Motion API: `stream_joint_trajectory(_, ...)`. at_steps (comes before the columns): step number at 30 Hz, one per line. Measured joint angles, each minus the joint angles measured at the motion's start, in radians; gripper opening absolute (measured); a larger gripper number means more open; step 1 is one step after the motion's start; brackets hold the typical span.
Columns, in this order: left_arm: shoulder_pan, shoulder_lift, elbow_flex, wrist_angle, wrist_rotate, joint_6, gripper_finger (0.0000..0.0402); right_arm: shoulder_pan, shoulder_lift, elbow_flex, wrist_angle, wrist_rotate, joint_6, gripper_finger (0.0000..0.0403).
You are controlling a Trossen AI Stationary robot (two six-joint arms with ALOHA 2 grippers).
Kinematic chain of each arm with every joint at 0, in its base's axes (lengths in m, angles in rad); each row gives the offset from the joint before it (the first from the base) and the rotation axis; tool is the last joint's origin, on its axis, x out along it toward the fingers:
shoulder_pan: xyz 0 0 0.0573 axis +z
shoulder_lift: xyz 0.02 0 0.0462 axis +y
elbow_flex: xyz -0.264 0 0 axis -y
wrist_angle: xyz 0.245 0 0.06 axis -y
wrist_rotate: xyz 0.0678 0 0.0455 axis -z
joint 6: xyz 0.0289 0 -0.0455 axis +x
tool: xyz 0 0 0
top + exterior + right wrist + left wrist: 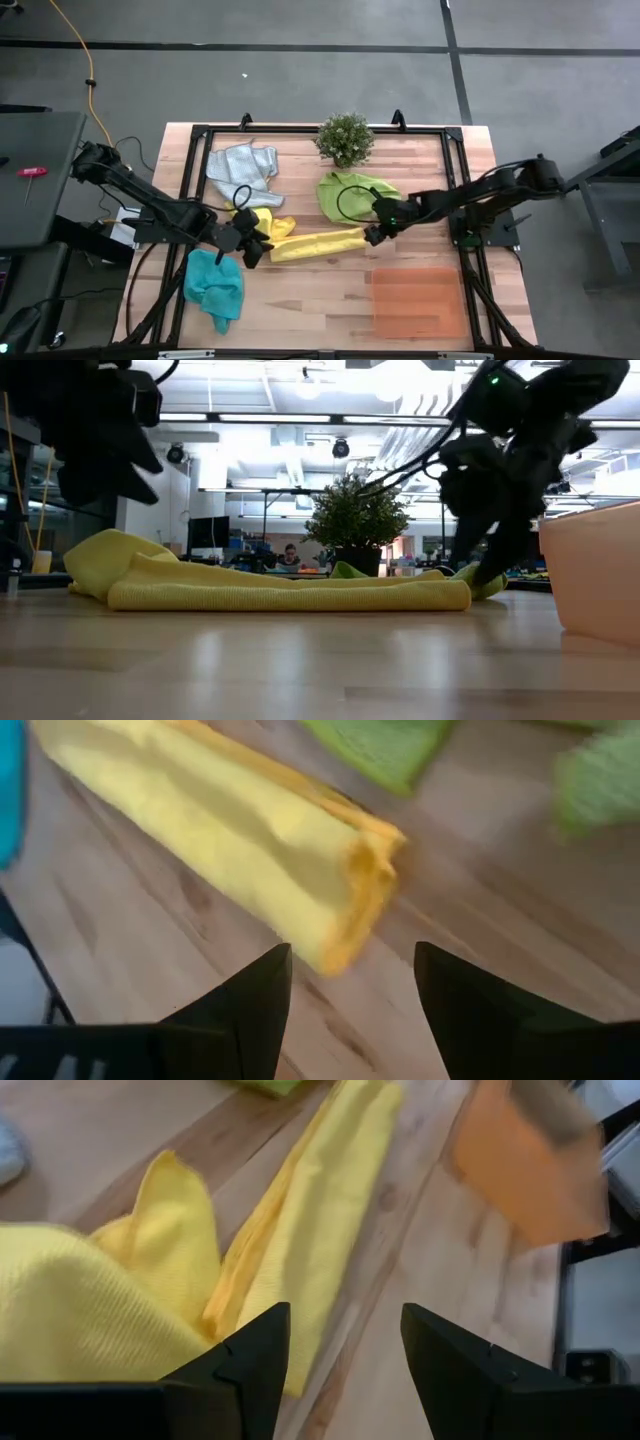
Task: Fold microfiber towels
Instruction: Fold the right yellow microfiber towel
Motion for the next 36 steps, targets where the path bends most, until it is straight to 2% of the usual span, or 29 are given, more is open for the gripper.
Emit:
stream_joint_trajectory(11, 0.0, 0.004, 0.001, -0.027, 0.013, -0.009, 0.0184, 0.0, 0.21, 0.005, 0.273, -0.02, 0.046, 0.0204)
stream_joint_trajectory(17, 0.0, 0.004, 0.001, -0.028, 0.019, -0.007, 0.0184, 0.0, 0.26, 0.005, 0.357, -0.016, 0.096, 0.0203)
stream_joint_trajectory(20, 0.0, 0.004, 0.001, -0.031, 0.019, -0.007, 0.0184, 0.0, 0.257, 0.005, 0.349, -0.002, 0.096, 0.0181)
stream_joint_trajectory(22, 0.0, 0.004, 0.001, -0.036, 0.019, -0.007, 0.0184, 0.0, 0.256, 0.004, 0.339, -0.008, 0.089, 0.0146)
stream_joint_trajectory(27, 0.0, 0.004, 0.001, -0.032, 0.019, -0.006, 0.0184, -0.001, 0.19, -0.003, 0.194, -0.029, 0.039, 0.0019)
stream_joint_trajectory(31, 0.0, 0.004, 0.001, -0.005, 0.02, 0.013, 0.0184, -0.004, 0.075, -0.005, -0.026, -0.031, 0.01, 0.0021)
stream_joint_trajectory(36, 0.007, 0.004, 0.001, 0.072, 0.013, 0.114, 0.0184, -0.005, -0.097, -0.004, -0.289, -0.002, 0.008, 0.0005)
